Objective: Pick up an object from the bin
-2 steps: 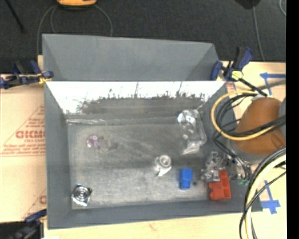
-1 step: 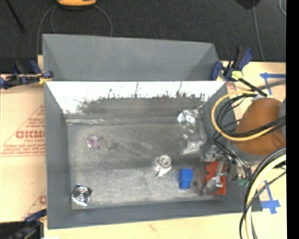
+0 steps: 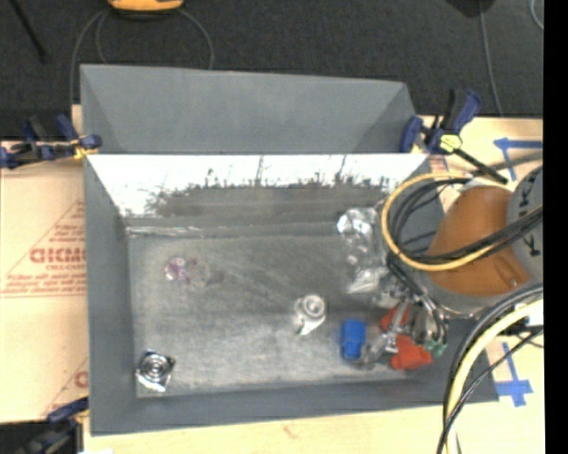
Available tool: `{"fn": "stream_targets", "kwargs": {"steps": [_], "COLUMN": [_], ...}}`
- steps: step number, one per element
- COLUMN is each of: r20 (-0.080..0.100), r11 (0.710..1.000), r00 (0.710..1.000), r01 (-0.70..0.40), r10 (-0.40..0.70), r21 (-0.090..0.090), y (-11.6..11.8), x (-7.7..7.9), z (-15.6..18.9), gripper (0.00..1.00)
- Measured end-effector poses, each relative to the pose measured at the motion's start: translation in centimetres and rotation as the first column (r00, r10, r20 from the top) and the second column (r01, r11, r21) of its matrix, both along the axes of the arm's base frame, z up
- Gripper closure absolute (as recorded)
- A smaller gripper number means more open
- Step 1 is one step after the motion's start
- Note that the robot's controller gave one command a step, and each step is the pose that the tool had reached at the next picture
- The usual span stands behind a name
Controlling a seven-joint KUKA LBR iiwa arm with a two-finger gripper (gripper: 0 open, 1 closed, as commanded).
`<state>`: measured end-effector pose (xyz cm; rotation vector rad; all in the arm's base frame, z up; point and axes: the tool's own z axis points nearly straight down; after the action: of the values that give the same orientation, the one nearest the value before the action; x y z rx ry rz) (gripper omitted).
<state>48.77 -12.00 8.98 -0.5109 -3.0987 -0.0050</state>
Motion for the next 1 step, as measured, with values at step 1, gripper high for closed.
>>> {"fn": "stream_targets", "kwargs": {"steps": [1], "r20": [0.013], "r11": [0.97], "r00": [0.97], "r01": [0.244], "r10": [-0.244], "r21": [-0.004], "y": [2.3], "x": [-1.11], "z": [-1.29], "gripper": [0.0]}}
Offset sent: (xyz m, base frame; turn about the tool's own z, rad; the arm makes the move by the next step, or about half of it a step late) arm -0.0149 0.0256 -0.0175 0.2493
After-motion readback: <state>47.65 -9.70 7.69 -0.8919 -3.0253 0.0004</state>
